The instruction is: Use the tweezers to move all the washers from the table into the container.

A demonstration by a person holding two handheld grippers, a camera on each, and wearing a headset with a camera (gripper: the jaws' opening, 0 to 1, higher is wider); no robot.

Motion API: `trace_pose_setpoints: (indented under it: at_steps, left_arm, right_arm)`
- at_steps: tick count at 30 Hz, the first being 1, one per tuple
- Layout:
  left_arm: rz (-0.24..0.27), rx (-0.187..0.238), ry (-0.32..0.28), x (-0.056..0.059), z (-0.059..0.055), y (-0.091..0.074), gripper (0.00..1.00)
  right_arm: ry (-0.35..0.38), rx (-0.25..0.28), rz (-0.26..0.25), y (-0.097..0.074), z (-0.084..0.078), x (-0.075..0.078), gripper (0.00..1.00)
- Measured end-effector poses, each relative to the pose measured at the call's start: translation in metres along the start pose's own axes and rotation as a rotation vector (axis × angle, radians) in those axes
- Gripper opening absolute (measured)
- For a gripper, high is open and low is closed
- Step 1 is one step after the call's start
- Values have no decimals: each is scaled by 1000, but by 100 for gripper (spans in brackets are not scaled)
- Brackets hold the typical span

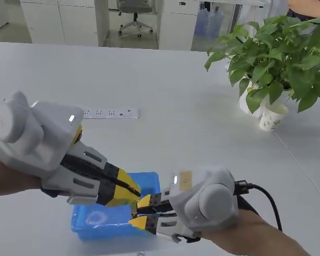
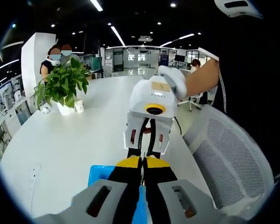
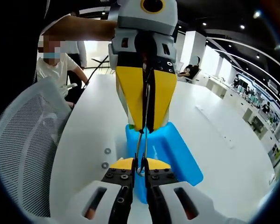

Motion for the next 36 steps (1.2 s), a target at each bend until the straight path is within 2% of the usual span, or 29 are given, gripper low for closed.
trace_pose_setpoints:
  at_steps: [9,16,28,36]
  left_arm:
    - [17,-16,0,-19,-6,2,4]
    - [19,-34,-3,-28,-14,7,4]
    - [-2,-48,-29,-38,-29,25,4]
    - [-12,-50,-40,-43,-35,32,4]
  right_arm:
    - [11,0,-8,11,0,18,9]
    - [18,-13,1,23,-4,24,9]
    - [45,-49,27,40,-16,28,9]
    - [65,-70,33,46,-23,31,10]
Point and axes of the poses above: the centre of the closed fingertips' face, and the gripper's own axes: y roughly forward along the fingers, x roughly to its right, z roughly out of its top, the point moved 10 cm from there along -y, roughly backward along the fingers, and after that the axes turned 15 degrees about -x, right-handed, at the moved point
